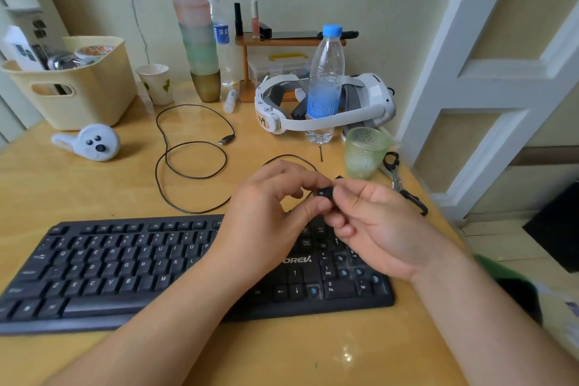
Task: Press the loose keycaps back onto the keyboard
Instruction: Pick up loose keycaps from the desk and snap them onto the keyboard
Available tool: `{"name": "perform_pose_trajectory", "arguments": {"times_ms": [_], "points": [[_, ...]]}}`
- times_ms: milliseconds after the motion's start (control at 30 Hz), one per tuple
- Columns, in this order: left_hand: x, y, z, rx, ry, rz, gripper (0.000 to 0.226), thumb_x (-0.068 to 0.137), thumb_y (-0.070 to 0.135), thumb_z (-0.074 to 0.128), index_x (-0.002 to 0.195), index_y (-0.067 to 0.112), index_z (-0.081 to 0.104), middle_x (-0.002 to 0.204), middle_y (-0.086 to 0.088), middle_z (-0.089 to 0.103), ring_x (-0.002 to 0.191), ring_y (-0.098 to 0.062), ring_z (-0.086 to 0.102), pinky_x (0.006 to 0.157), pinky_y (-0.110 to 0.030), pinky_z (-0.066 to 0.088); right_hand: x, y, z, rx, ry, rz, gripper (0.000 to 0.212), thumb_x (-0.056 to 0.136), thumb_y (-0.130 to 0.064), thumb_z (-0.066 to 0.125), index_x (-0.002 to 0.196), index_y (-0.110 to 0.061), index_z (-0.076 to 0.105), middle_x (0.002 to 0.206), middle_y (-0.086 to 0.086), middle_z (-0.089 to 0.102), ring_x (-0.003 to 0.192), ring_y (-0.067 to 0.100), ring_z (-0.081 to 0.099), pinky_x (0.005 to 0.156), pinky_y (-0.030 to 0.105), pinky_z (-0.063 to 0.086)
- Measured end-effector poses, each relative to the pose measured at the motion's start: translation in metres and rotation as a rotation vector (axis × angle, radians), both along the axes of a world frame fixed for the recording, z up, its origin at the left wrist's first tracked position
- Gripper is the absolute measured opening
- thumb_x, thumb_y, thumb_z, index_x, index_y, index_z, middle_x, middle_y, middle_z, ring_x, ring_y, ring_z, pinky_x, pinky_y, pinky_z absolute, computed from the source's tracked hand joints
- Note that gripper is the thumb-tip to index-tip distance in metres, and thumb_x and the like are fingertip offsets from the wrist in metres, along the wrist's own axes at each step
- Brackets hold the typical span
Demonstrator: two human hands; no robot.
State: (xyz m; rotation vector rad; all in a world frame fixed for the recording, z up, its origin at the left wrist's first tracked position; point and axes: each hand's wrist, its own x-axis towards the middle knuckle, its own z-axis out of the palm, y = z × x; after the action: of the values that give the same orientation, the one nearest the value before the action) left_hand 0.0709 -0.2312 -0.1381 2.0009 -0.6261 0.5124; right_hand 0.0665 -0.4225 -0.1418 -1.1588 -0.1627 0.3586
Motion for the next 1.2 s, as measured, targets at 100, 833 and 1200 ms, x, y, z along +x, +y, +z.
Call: {"name": "perform_pose_trajectory", "arguments": {"times_ms": [100, 833, 1200], "points": [[0.001, 0.001, 0.001, 0.007, 0.027, -0.047, 0.011, 0.088, 0.019, 0.082, 0.096, 0.026, 0.081, 0.096, 0.012, 0.067, 0.09, -0.012, 0.065, 0.081, -0.016, 0.049, -0.001, -0.001, 0.001, -0.064, -0.032, -0.064, 0.025, 0.087, -0.011, 0.067, 0.111, -0.004, 0.071, 0.087, 0.009, 0.063, 0.072, 0.011, 0.052, 0.06, 0.016, 0.045], [0.002, 0.002, 0.003, -0.395, 0.455, -0.264, 0.044, 0.085, -0.009, 0.077, 0.117, 0.018, 0.063, 0.1, -0.004, 0.072, 0.088, -0.016, 0.068, 0.087, -0.029, 0.059, -0.011, -0.005, 0.005, -0.772, -0.674, -0.421, 0.035, 0.081, -0.007, 0.085, 0.099, -0.036, 0.077, 0.087, -0.007, 0.073, 0.082, 0.014, 0.071, 0.074, 0.026, 0.059], [0.002, 0.004, 0.0, -0.102, 0.397, -0.26, 0.051, 0.089, -0.002, 0.073, 0.123, 0.033, 0.057, 0.105, 0.003, 0.07, 0.087, -0.017, 0.07, 0.086, -0.045, 0.06, -0.02, -0.021, 0.047, -1.331, -0.79, -0.254, 0.014, 0.073, -0.029, 0.082, 0.085, -0.033, 0.075, 0.073, -0.014, 0.065, 0.068, 0.007, 0.061, 0.065, 0.025, 0.05]]}}
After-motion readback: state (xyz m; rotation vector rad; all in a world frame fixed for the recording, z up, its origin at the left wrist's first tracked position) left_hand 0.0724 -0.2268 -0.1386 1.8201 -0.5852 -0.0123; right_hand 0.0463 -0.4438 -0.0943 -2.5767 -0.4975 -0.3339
